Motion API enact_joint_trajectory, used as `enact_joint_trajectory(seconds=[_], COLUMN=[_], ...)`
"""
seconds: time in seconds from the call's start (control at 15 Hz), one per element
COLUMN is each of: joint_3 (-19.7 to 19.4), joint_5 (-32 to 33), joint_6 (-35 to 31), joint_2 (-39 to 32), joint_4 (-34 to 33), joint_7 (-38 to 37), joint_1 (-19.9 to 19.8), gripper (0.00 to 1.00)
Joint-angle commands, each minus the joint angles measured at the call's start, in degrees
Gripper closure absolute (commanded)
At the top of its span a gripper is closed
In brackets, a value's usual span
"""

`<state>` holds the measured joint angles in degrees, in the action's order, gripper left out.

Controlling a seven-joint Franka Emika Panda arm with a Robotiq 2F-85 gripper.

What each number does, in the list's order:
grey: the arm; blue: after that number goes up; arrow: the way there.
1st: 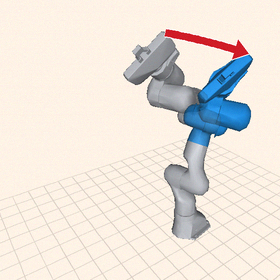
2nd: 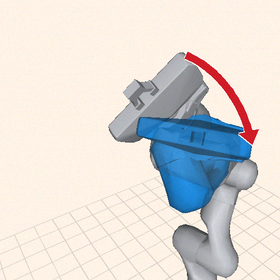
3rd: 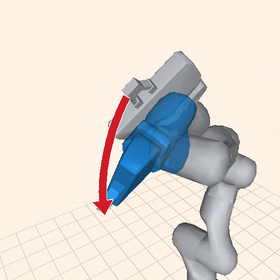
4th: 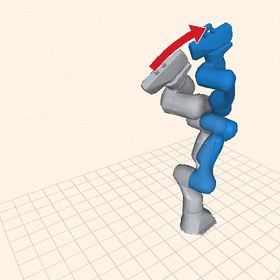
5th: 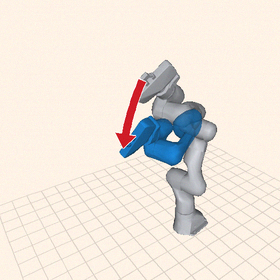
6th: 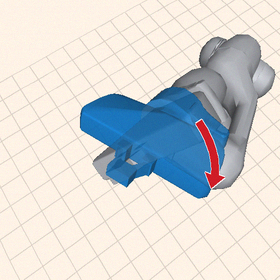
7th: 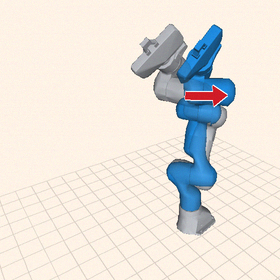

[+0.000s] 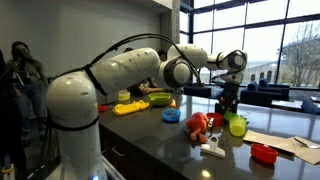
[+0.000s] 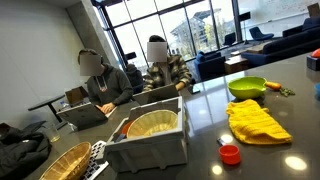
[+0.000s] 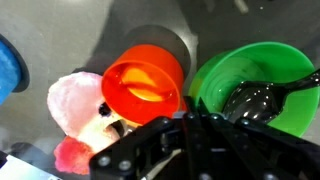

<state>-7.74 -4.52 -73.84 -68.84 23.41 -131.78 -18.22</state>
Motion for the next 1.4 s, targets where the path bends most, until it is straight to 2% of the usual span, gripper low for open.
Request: enact_joint_trajectory(seconds=[0.0,0.13,0.2,0.27,0.33,0.4,0.47,0.53,0.87,1.0,1.33], joint_3=[-0.3,0.5,1.0,2.3,2.5,4.1,5.0,5.4,7.3,7.3,5.6], joint_5=[0.2,-0.7,-1.3,-1.7,-2.7,-3.7,-4.7,-5.6,-7.1,-6.6,-4.8], joint_6=[-1.5,-1.4,-1.4,1.4,-1.2,1.5,1.5,-1.6,-2.4,-2.4,-2.9], joint_2=[0.9,0.8,0.7,-2.9,0.7,-3.0,-3.1,0.3,0.5,1.0,3.8], joint_4=[3.2,3.3,3.3,-3.4,3.1,-3.5,-3.6,2.5,2.4,2.2,0.6], joint_7=[-1.4,-1.7,-2.1,-2.9,-3.0,-3.9,-4.4,-4.4,-5.1,-5.3,-6.5], joint_1=[0.3,0.6,0.9,0.5,1.2,0.9,1.3,2.1,3.8,4.2,4.6], gripper=[0.99,0.99,0.71,0.71,0.68,0.61,0.56,0.49,0.13,0.02,0.0])
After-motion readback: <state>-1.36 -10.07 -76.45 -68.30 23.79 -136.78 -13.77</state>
